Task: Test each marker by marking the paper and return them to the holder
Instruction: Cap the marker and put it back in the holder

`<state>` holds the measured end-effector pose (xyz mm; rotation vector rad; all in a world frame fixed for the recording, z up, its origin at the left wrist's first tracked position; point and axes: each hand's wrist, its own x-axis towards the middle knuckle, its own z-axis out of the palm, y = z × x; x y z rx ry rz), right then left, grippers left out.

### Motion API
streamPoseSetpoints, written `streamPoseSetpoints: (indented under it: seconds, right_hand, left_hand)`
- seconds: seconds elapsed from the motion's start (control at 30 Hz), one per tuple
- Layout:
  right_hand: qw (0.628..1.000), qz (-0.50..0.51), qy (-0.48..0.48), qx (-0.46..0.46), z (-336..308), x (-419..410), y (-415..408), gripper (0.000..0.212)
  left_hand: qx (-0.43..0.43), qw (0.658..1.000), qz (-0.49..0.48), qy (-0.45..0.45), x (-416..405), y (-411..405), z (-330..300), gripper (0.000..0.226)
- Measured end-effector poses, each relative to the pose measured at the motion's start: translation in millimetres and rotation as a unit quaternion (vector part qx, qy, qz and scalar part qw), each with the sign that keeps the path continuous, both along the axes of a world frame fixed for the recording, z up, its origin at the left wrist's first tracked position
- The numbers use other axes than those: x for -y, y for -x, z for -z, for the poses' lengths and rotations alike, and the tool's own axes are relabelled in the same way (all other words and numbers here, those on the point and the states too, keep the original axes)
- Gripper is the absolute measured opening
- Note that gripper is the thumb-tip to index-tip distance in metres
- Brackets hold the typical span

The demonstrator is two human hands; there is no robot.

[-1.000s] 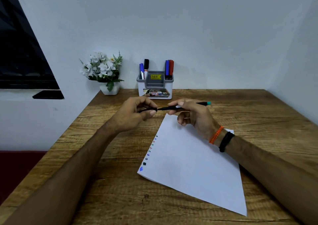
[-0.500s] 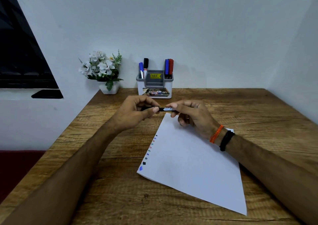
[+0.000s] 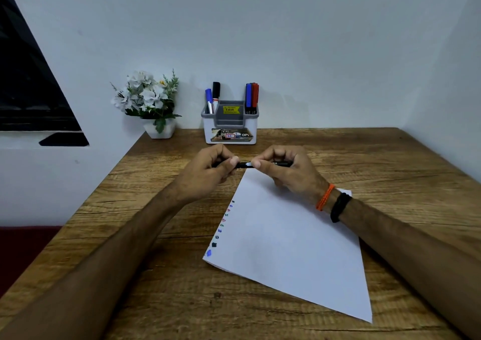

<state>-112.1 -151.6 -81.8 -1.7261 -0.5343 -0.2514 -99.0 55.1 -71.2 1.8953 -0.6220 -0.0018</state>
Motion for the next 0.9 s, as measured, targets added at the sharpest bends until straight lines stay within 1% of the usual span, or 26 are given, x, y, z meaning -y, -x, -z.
streamPoseSetpoints:
  seconds: [0.13, 0.27, 0.53, 0.73, 0.9]
  right_hand:
    - [1.0, -0.008, -0.002, 0.005, -1, 0, 0, 0.002]
    - [1.0, -0.021, -0.012, 0.007, -1, 2, -2, 0.007]
    - [1.0, -0.027, -0.011, -0.004, 4, 3, -4, 0.005]
    - [0.999, -0.033, -0.013, -0.011, 5, 0, 1, 0.009]
    - [0.999, -0.034, -0.023, -0.028, -7, -2, 0, 0.007]
  left_hand:
    - [0.013, 1.0, -0.008, -0.002, 1, -1, 0, 0.012]
    - [0.024, 1.0, -0.012, -0.007, 3, 1, -1, 0.012]
    - [0.02, 0.999, -0.024, -0.023, 5, 2, 1, 0.014]
    - [0.02, 0.999, -0.026, -0.021, 6, 3, 2, 0.015]
    - [0.038, 0.998, -0.05, 0.0, 6, 3, -6, 0.013]
